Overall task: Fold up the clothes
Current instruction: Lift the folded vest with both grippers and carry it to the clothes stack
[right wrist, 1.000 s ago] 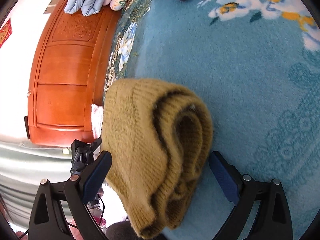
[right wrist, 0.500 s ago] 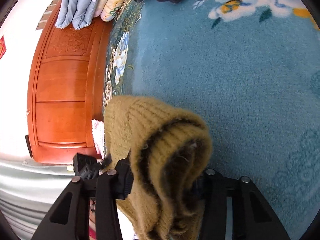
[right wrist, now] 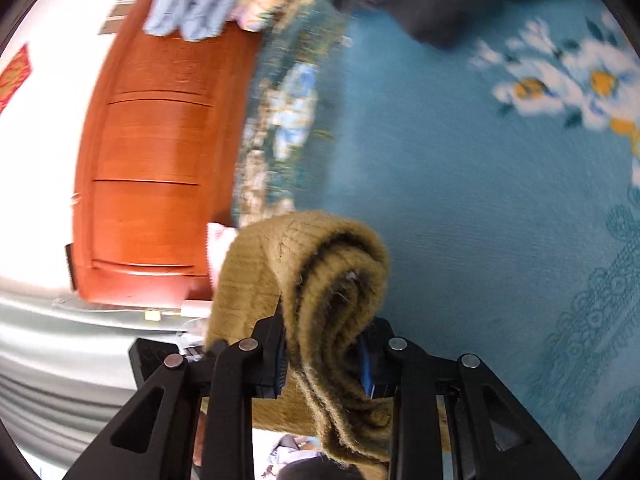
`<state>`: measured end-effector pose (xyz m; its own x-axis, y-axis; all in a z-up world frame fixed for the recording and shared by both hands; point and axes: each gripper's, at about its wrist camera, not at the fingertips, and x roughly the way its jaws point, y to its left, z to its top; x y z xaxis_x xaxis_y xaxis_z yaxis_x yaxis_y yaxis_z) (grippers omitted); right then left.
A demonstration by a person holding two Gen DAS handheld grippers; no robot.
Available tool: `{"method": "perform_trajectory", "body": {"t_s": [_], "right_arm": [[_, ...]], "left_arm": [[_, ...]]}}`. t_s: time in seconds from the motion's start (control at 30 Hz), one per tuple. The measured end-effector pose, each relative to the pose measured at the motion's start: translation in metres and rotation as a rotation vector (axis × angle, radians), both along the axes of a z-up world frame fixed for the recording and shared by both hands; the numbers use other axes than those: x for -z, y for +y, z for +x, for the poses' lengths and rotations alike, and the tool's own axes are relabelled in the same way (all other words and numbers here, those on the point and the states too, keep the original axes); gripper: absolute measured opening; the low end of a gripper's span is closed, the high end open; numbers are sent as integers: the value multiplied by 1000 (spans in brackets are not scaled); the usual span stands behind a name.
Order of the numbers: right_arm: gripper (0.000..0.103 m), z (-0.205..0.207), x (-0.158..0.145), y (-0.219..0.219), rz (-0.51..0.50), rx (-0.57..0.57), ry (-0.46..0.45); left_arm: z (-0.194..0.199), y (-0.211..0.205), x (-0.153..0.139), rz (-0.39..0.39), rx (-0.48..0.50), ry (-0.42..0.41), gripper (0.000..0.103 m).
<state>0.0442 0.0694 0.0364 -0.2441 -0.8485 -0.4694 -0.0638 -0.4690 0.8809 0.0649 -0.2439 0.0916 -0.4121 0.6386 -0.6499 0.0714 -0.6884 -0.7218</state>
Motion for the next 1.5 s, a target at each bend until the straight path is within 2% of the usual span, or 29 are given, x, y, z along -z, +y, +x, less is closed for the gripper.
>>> {"method": "perform_trajectory", "body": {"t_s": [0.07,0.17,0.27,0.33,0.47,0.7,0.8,0.93,1.1,1.27,1.37,1.5], "right_arm": [[29,2,-15,1,-9,-12,27],[29,12,-50,29,-48,39,71],[29,37,-96,82,-48,106,156],[29,56,-125,118,-41,151,212],[29,110,-171,190,18,273,296],[29,219,-216,306,123,514,337],[29,257,-221,347,141,605,314],[29,299,-213,406,178,697,255],[29,332,-197,482,225,771,176],[29,326,-180,538,263,773,126],[29,308,-162,550,285,754,89],[29,285,-119,556,284,742,33]], "left_arm": [[5,15,-23,9,23,40,30],[13,37,-56,22,57,100,30],[21,58,-90,35,92,161,30],[27,89,-111,57,157,198,30],[37,160,-140,87,303,256,30],[79,280,-162,165,538,269,30],[97,331,-162,189,633,246,30],[113,391,-151,207,733,193,30],[133,455,-123,226,818,98,30],[141,495,-91,224,861,32,30],[140,503,-70,187,857,5,31],[134,499,-37,142,829,-55,31]]}}
